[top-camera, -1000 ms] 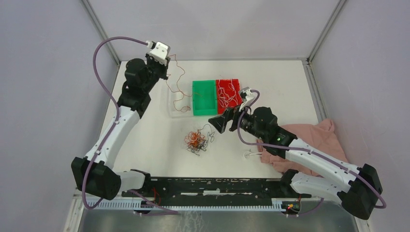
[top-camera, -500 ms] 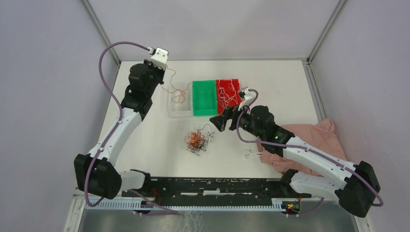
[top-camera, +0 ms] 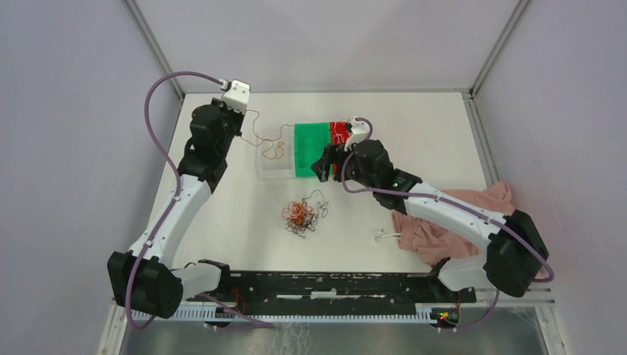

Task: Untangle the cables
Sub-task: Place the cable in the bin.

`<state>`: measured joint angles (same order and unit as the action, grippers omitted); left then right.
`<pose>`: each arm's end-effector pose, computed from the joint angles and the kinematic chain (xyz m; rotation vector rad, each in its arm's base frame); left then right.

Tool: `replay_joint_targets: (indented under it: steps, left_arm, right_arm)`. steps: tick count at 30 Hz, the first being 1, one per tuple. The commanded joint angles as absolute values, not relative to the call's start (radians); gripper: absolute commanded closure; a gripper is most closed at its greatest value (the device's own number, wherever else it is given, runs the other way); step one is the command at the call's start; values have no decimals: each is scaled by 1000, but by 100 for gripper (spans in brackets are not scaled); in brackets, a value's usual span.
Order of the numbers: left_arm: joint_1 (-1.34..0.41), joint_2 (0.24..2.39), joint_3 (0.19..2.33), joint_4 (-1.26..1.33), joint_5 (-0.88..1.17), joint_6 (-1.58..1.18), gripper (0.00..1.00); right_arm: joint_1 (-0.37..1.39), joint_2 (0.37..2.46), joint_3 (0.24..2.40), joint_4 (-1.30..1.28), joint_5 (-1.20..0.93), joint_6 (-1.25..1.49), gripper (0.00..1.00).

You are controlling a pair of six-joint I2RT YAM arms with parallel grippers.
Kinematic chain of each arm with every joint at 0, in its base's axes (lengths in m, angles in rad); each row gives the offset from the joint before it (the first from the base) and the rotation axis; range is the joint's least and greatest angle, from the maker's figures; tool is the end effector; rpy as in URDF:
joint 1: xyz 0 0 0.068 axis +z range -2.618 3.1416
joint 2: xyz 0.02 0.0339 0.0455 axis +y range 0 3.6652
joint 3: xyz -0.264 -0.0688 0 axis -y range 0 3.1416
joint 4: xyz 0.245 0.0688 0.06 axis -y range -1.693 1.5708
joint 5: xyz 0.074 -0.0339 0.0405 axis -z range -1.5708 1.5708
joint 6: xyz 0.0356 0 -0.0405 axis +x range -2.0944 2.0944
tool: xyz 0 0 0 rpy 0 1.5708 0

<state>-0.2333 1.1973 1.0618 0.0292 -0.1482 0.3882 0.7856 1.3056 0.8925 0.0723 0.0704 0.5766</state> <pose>0.2767 -0.0603 0.3741 0.4064 1.6317 0.2409 0.2156 0.2122 0.2883 -0.1594 1.9981 0.8364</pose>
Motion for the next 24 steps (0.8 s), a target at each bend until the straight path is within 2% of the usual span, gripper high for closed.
replay_joint_targets:
  steps: [1, 7, 15, 19, 24]
  left_arm:
    - [-231, 1160, 1045, -35, -94, 447, 97]
    - [-233, 1170, 1054, -86, 11, 378, 97]
    - [-230, 1197, 1066, -114, 0, 365, 97]
    - [-229, 1219, 1064, -90, 30, 336, 97]
    - [-229, 1296, 1099, -48, 70, 290, 97]
  right_arm:
    - [773, 1464, 1098, 72, 132, 583, 15]
    - [771, 1762, 1397, 115, 52, 627, 26]
    - [776, 2088, 1656, 119, 31, 723, 42]
    - [798, 2171, 1721, 112, 19, 735, 49]
    - [786, 2120, 1649, 151, 40, 717, 50]
